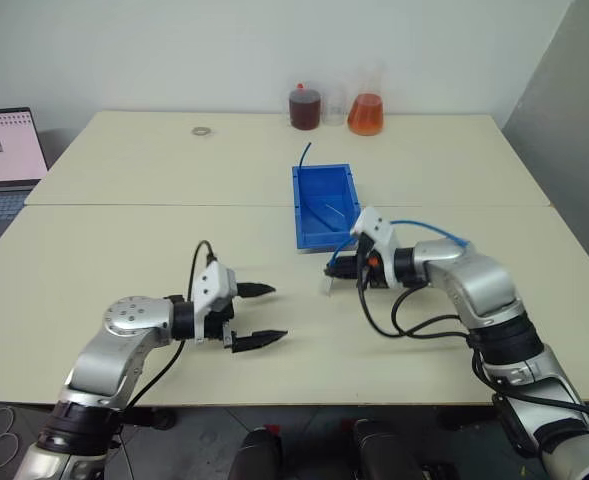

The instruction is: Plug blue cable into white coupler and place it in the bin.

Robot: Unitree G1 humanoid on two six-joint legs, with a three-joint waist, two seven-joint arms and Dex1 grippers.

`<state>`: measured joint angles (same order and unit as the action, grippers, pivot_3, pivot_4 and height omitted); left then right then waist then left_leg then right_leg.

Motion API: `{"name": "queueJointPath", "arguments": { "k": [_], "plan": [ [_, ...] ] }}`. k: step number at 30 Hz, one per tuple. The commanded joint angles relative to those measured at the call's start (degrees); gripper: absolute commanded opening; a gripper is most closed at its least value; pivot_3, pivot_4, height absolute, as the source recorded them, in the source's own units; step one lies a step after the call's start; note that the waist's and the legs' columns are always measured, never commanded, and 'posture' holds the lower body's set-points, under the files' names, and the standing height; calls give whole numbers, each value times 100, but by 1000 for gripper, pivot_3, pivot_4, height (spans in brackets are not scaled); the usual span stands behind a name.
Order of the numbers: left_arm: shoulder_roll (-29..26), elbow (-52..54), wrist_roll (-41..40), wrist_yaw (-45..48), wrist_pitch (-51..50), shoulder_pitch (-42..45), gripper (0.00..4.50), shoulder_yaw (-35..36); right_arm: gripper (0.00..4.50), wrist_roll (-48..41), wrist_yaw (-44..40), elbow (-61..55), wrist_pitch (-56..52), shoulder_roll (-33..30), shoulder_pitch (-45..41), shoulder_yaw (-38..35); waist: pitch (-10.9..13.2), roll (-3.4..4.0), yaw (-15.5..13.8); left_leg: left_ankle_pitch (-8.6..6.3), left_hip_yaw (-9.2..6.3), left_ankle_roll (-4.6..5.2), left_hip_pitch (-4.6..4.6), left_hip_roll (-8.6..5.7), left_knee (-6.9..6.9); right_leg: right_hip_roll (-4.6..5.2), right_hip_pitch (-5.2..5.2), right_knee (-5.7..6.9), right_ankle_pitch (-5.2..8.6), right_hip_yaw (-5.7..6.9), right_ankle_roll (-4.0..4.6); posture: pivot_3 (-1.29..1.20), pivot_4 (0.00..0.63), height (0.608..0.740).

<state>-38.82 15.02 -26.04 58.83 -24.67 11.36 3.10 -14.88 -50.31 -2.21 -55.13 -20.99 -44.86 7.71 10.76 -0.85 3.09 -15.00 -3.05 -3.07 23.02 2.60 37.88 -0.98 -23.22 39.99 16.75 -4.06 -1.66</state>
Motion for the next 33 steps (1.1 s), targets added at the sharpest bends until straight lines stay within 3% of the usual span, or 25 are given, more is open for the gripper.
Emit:
{"name": "queueJointPath", "arguments": {
  "k": [1,10,11,18,20,21,25,28,30,33],
  "plan": [
    [315,864,-391,-1200,-675,355,4479,536,176,-168,600,448,-110,252,-990,-590,2,1,8,0,0,0,0,-1,-2,0,-2,0,-10,0,16,0,150,740],
    [953,1069,-123,-2552,-1129,793,4479,332,176,504,983,4178,1849,607,-2628,-491,0,-5,18,-1,15,0,0,-7,-14,6,-1,-13,-12,-6,21,0,150,740],
    [971,1090,-82,-2650,-1130,737,4500,339,875,532,982,4497,2010,658,-2752,-506,0,-6,18,-1,19,0,0,-9,-18,8,-4,-15,-12,-9,21,0,150,740],
    [1042,1280,-116,-2914,-1142,514,4500,361,2515,666,912,5624,2693,827,-3172,-556,0,-5,16,-1,18,-2,2,-5,-43,9,-9,-27,-11,-6,25,0,150,740],
    [1030,1290,-125,-2919,-1138,490,4500,363,2761,699,909,5717,2766,811,-3204,-574,0,-5,16,-1,19,-2,1,-6,-48,10,-9,-30,-11,-6,25,0,150,740],
    [1020,1282,-135,-2914,-1139,490,4500,366,3152,722,930,5767,2817,783,-3231,-587,0,-6,15,0,19,-2,2,-6,-49,11,-9,-33,-11,-6,25,0,150,740],
    [988,1214,-167,-2890,-1152,519,4500,361,4024,792,1086,5865,2952,657,-3305,-634,0,-5,16,0,19,-3,2,-7,-50,12,-9,-32,-11,-6,25,0,150,740],
    [999,1231,-174,-2899,-1161,555,4500,359,4487,815,1198,5530,2838,457,-3197,-670,1,-5,14,0,20,-3,2,-7,-50,12,-9,-32,-11,-6,25,0,150,740],
    [1013,1270,-183,-2935,-1169,533,4500,401,4487,806,1072,4646,2574,200,-2807,-616,1,-5,6,0,20,-3,2,-8,-51,13,-9,-33,-11,-6,25,0,150,740],
    [1110,1325,-195,-3241,-1271,477,4500,610,4487,427,1042,2251,1748,-168,-1686,-834,-1,-6,-50,0,16,-3,2,-8,-61,14,-6,-44,-11,-2,25,0,150,740]
  ]
}}
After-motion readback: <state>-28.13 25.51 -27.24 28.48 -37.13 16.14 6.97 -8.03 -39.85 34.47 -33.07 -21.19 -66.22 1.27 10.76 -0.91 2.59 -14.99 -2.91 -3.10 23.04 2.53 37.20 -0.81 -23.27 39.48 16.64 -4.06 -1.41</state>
